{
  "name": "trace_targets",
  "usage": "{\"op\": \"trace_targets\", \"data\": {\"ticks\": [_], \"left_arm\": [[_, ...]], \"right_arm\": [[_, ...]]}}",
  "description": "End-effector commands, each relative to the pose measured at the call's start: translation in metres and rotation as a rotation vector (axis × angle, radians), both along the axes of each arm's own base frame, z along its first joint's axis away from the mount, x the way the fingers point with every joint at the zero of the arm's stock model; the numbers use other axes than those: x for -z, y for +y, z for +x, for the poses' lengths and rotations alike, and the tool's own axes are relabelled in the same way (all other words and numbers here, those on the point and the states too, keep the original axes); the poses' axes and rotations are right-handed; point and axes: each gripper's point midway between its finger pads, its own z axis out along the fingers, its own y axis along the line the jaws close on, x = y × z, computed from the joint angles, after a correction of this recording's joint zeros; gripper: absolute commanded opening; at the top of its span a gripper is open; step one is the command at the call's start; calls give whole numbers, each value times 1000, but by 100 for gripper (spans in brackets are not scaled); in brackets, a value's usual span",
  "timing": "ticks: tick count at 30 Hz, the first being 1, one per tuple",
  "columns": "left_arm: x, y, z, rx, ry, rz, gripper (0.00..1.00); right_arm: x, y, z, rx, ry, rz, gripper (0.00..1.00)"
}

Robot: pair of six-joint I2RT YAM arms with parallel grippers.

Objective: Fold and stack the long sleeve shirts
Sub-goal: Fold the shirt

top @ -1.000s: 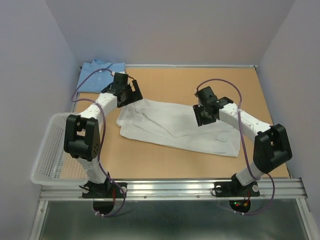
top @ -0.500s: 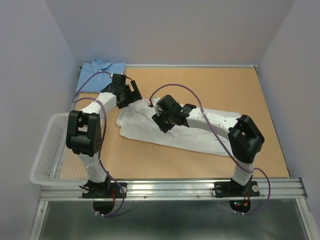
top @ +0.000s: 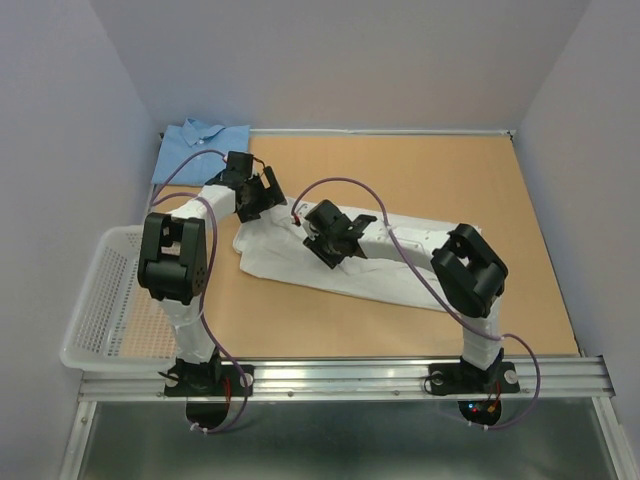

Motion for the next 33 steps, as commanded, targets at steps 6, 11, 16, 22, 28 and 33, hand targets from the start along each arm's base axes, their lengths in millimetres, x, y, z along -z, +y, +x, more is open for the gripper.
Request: {"op": "trace_targets", "data": {"ticks": [6,11,16,22,28,33], "left_arm": [[-2,0,5,2,-20,-3,98],[1,1,4,1,-13,0,98],[1,2,3,1,-12,1,98],[2,2,3,-2,-10,-4,98],[3,3,2,-4,-5,-5,98],[5,4,2,-6,1,-10,98]], "right_arm": [[-32,20,28,8,-165,7,32],[-41,13,28,32,-185,9,33],[-50,29,28,16,-167,72,37],[-50,43,37,10,-170,88,38],[-31,46,40,-7,-156,57,38],[-21,45,40,-8,-148,38,38]]}}
